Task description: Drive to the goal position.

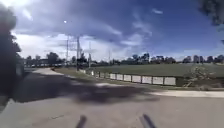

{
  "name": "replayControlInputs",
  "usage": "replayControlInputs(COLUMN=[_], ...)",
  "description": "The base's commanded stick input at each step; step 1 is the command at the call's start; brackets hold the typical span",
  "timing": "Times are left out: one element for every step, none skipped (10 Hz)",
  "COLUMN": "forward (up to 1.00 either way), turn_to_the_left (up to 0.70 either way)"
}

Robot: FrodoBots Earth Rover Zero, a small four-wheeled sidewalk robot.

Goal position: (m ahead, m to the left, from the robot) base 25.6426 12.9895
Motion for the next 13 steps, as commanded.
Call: replayControlInputs(forward=[1.00,1.00,1.00,1.00,1.00,1.00,1.00,1.00,1.00,1.00,1.00,1.00,1.00], turn_to_the_left=[0.40,0.40,0.40,0.40,0.40,0.40,0.40,0.40,0.40,0.40,0.40,0.40,0.40])
